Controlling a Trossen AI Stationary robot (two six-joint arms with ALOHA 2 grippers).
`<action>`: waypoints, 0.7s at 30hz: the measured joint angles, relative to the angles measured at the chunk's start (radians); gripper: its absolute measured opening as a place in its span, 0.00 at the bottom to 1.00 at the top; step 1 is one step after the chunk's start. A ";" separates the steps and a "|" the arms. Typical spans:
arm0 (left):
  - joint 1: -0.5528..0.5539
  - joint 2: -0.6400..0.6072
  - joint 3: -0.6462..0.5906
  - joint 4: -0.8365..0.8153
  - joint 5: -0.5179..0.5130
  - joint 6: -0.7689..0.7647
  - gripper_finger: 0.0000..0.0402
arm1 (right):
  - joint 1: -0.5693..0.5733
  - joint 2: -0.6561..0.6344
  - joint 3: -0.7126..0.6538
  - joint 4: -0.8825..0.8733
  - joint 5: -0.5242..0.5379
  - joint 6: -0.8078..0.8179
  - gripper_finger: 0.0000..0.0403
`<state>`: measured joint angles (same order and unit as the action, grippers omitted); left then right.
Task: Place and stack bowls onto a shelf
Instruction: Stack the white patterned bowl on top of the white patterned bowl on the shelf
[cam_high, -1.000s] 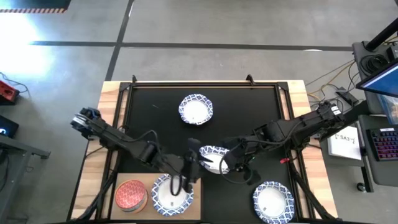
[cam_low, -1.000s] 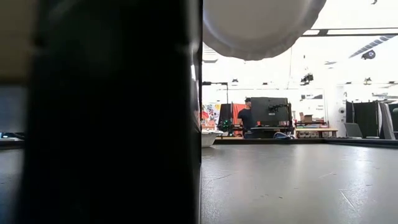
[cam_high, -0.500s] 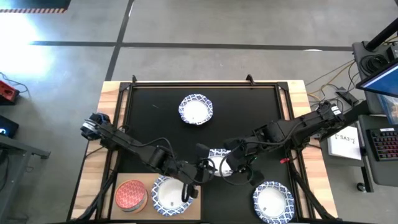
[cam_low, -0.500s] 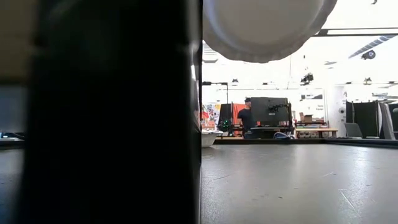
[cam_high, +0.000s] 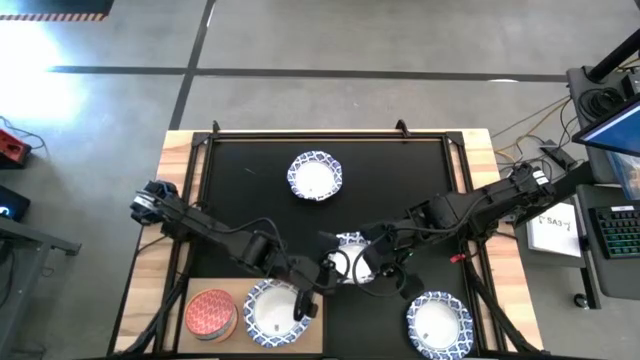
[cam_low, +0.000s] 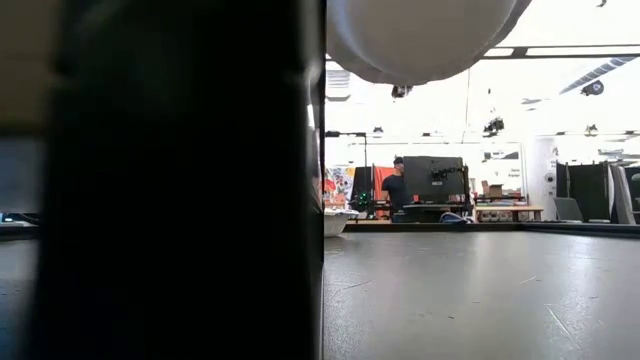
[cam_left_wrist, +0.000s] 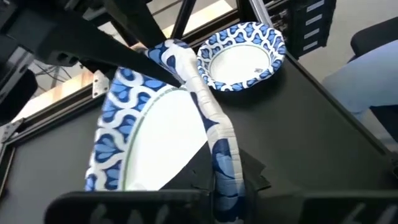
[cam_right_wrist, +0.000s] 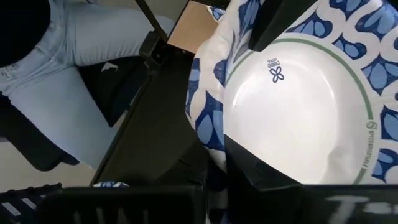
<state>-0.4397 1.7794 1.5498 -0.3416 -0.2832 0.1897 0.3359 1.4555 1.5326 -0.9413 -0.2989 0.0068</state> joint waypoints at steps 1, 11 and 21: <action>0.005 0.000 0.001 0.000 0.007 0.000 0.01 | 0.000 0.000 0.000 0.000 0.000 0.000 0.06; 0.044 -0.018 0.001 0.000 0.013 -0.023 0.00 | -0.003 -0.009 0.000 0.003 0.039 -0.069 0.33; 0.124 -0.048 -0.007 -0.117 0.095 -0.059 0.00 | -0.036 -0.014 0.170 -0.150 0.326 -0.177 0.48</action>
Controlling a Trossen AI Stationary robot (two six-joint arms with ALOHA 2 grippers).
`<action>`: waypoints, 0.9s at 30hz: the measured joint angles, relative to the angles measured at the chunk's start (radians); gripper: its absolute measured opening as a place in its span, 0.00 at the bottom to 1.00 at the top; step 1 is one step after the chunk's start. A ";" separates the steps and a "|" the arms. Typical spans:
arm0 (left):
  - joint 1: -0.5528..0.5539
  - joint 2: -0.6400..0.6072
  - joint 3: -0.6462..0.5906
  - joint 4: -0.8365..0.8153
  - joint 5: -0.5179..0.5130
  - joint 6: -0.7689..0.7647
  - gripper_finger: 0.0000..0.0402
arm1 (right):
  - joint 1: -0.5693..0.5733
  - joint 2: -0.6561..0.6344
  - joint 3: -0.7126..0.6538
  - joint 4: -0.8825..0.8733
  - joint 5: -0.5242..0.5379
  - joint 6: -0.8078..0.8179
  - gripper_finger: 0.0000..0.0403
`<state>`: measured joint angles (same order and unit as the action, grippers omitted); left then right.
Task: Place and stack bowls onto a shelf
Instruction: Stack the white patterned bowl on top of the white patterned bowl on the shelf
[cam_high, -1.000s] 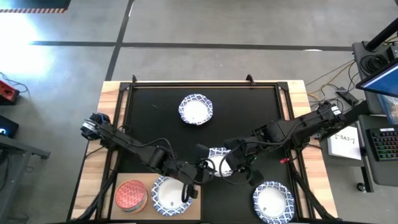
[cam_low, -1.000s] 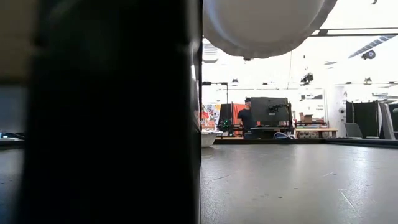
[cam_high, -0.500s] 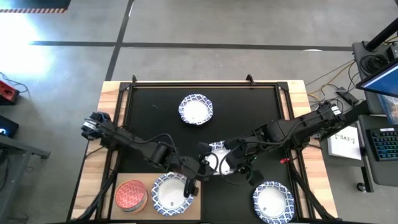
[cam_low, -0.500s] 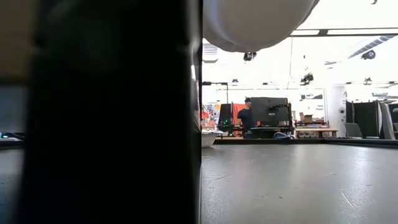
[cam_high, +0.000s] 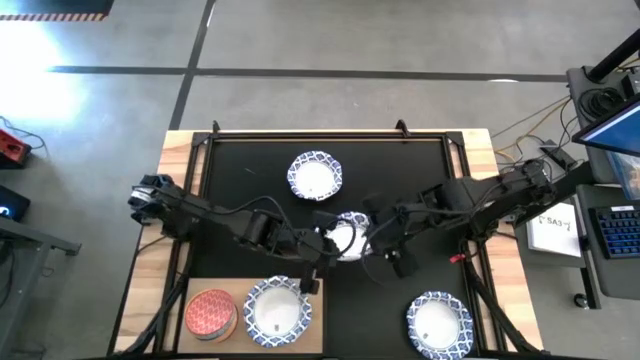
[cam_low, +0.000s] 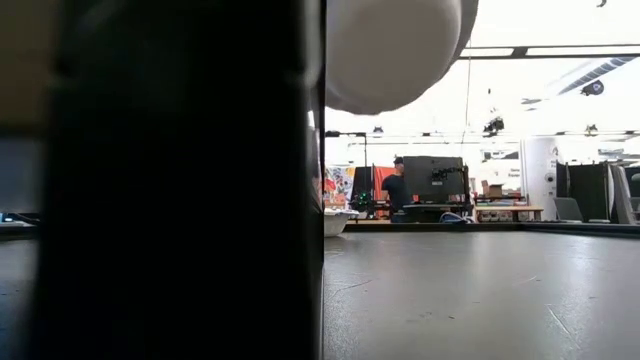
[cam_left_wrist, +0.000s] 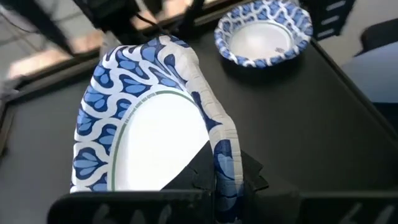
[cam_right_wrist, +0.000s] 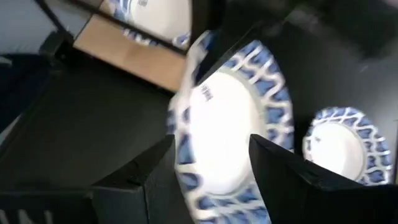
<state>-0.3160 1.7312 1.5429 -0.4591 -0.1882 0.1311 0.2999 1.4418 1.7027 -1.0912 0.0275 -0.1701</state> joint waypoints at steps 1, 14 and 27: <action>0.011 0.000 0.000 -0.008 0.028 0.000 0.00 | -0.011 0.000 0.014 -0.003 0.000 -0.005 0.49; 0.058 -0.096 -0.052 -0.135 0.115 -0.151 0.00 | -0.109 -0.001 0.058 -0.206 0.006 0.131 0.46; -0.151 -0.383 -0.334 -0.131 -0.187 -0.578 0.00 | -0.109 0.003 0.057 -0.206 0.003 0.284 0.46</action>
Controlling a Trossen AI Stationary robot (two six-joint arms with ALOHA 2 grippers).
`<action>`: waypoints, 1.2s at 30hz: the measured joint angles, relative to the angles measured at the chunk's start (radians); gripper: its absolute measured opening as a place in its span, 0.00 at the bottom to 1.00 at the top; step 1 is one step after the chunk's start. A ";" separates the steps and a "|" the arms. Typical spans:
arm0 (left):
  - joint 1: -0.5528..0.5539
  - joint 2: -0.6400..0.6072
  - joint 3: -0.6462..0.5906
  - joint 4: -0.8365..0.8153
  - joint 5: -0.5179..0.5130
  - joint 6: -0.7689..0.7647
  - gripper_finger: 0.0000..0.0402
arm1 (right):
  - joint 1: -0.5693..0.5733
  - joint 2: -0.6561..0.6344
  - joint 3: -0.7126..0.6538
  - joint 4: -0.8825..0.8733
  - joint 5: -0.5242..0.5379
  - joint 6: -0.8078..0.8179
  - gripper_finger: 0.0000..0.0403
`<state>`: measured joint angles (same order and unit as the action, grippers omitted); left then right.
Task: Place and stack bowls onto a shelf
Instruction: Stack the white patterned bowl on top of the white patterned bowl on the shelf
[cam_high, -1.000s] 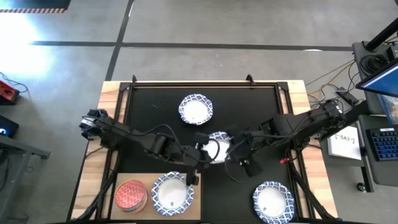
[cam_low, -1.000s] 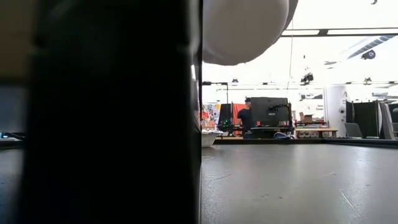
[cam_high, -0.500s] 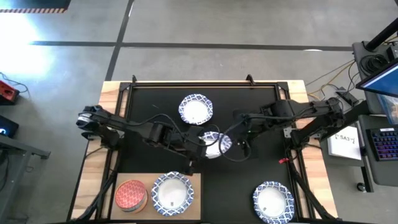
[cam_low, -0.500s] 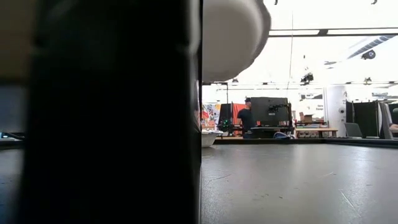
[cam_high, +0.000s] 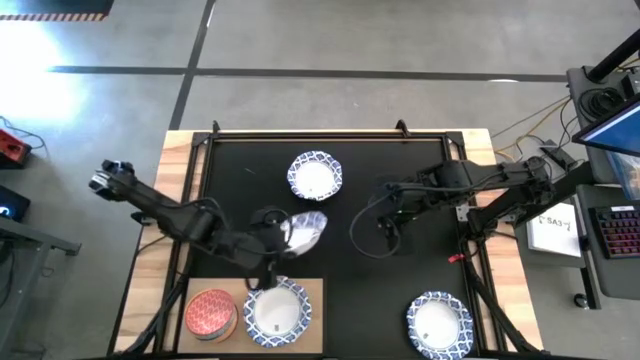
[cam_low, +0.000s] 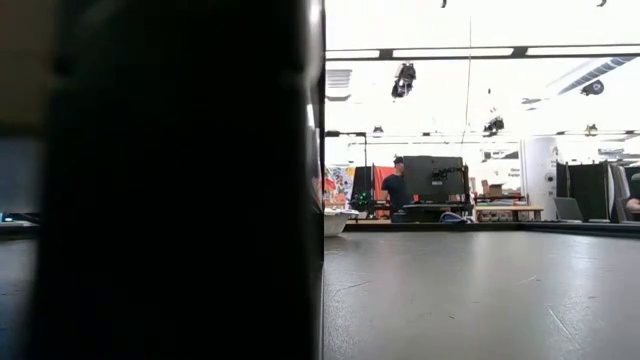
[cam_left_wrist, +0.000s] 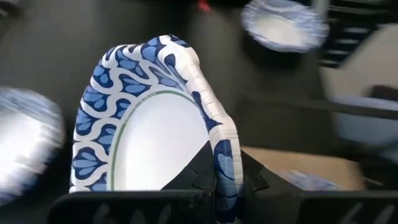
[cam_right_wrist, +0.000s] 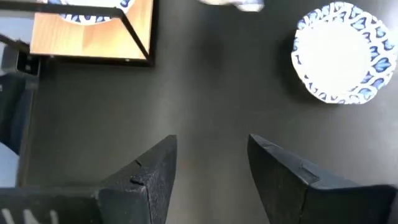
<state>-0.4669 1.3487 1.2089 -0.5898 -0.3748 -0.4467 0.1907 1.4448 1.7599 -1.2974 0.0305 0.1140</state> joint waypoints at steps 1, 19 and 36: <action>-0.004 -0.008 -0.009 0.002 0.047 -0.040 0.00 | 0.000 0.000 0.000 0.001 0.000 0.017 0.46; -0.215 0.052 0.096 -0.207 0.089 -0.129 0.14 | 0.010 0.001 -0.002 -0.007 0.026 0.307 0.46; -0.344 0.113 0.124 -0.212 -0.010 0.041 0.15 | 0.010 0.001 -0.002 -0.007 0.128 0.352 0.46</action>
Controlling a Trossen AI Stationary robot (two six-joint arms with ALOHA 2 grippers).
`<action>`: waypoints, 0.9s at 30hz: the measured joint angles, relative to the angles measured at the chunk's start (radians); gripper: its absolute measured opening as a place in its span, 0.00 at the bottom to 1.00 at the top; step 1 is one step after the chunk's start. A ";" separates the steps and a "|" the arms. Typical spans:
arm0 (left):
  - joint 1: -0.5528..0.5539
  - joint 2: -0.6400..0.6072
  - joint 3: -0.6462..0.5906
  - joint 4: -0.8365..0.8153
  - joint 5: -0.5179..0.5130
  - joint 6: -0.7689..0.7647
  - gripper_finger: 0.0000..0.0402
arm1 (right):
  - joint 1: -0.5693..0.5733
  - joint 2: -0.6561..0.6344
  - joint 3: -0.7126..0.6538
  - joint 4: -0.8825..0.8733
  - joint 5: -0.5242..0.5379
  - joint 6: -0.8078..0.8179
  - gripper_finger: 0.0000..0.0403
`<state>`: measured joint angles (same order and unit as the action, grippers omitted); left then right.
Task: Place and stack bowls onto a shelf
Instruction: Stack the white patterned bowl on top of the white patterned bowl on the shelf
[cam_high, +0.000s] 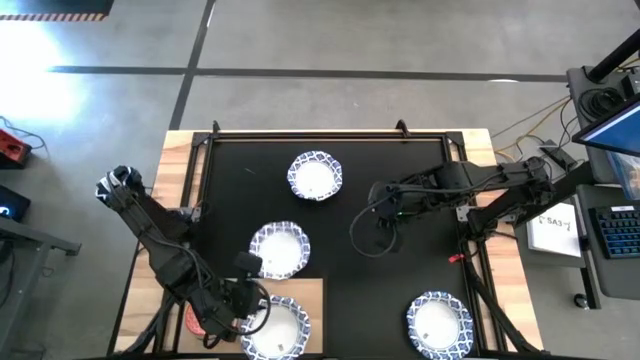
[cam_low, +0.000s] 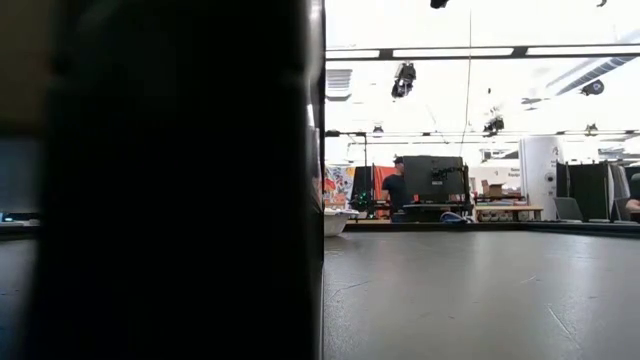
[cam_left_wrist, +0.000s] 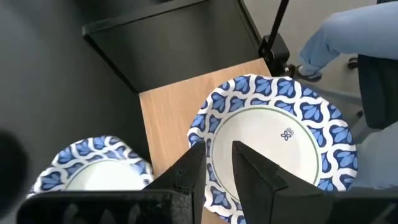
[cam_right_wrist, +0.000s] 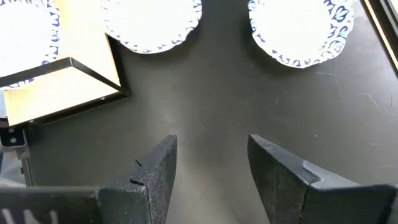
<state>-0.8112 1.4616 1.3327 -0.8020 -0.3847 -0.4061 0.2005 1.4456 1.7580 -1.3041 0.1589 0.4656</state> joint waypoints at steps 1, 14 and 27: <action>0.000 0.000 0.000 0.000 0.000 -0.002 0.15 | 0.000 0.000 0.000 0.000 0.000 0.004 0.46; 0.076 -0.142 -0.152 -0.029 0.030 -0.024 0.34 | -0.001 0.000 0.000 0.000 0.001 -0.029 0.46; 0.456 -0.518 -0.494 0.001 -0.027 -0.325 0.43 | 0.000 0.000 0.000 0.006 -0.001 -0.028 0.46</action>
<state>-0.3556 0.9435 0.8387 -0.8007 -0.4121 -0.7313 0.2001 1.4456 1.7580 -1.2984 0.1581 0.4374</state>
